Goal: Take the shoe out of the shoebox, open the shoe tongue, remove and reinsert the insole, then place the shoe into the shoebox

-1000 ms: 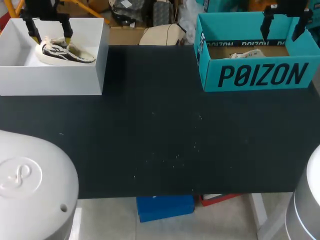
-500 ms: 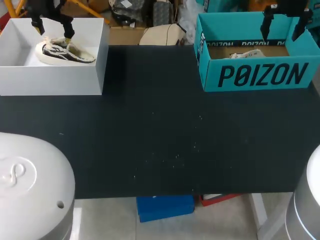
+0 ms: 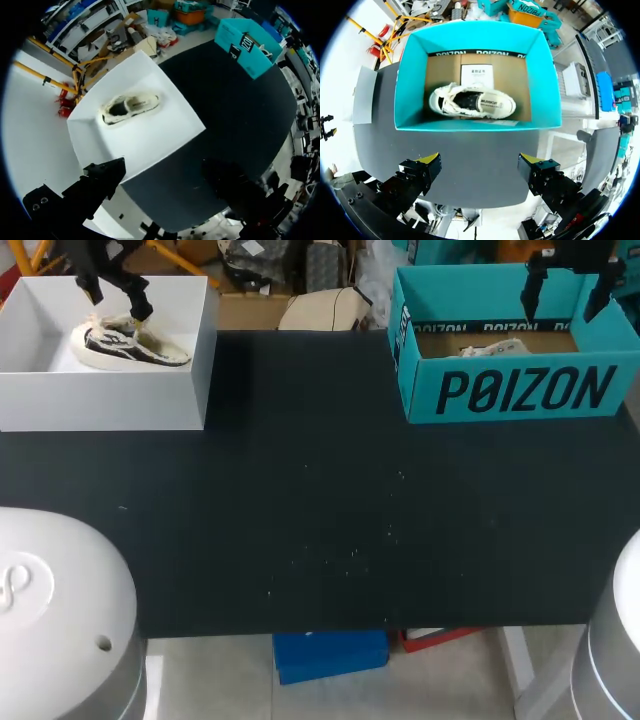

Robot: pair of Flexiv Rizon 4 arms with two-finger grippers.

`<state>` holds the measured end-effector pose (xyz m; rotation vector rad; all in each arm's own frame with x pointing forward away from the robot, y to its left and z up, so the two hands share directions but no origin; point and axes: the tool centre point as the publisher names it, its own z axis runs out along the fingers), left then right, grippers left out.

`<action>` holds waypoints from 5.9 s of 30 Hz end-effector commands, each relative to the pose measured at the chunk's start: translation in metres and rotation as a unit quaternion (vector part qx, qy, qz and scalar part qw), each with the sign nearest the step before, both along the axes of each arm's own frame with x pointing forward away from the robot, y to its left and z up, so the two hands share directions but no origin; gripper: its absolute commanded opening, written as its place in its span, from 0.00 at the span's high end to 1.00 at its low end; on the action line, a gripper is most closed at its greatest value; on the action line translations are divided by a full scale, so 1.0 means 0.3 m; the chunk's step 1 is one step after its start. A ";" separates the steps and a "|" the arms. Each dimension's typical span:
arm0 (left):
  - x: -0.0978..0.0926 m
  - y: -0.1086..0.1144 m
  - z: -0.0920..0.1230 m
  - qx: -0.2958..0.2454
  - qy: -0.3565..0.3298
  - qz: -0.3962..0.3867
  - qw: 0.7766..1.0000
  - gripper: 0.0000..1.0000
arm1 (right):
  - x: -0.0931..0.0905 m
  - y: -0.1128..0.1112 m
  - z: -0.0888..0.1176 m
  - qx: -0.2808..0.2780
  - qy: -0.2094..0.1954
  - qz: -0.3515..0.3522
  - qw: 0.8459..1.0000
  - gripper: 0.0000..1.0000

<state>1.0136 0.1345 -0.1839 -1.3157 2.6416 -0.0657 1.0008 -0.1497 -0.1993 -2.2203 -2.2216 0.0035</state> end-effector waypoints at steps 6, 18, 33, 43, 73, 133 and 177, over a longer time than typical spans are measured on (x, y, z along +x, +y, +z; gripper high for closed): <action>-0.019 0.005 -0.017 0.037 -0.018 -0.326 0.944 0.00 | 0.000 -0.001 -0.001 0.000 0.000 0.000 1.000 0.00; 0.001 0.024 -0.018 0.243 -0.082 -0.428 0.866 0.00 | 0.000 -0.001 -0.001 0.000 0.000 0.000 1.000 0.00; 0.059 0.042 -0.027 -0.010 -0.014 -0.480 0.877 0.00 | 0.000 -0.001 -0.001 0.000 0.000 0.000 1.000 0.00; 0.128 0.060 -0.042 -0.003 0.038 -0.490 0.871 0.00 | 0.000 -0.001 -0.001 0.000 0.000 0.000 1.000 0.00; 0.346 0.310 -0.379 0.088 0.066 -0.491 0.864 0.00 | 0.000 -0.001 -0.001 0.000 0.000 0.000 1.000 0.00; 0.594 0.230 -0.789 0.119 0.058 -0.565 0.815 1.00 | 0.000 -0.001 -0.001 0.000 0.000 0.000 1.000 0.00; -0.017 -0.189 0.032 0.227 -0.052 -0.404 0.885 1.00 | 0.000 -0.001 -0.001 0.000 0.000 0.000 1.000 0.00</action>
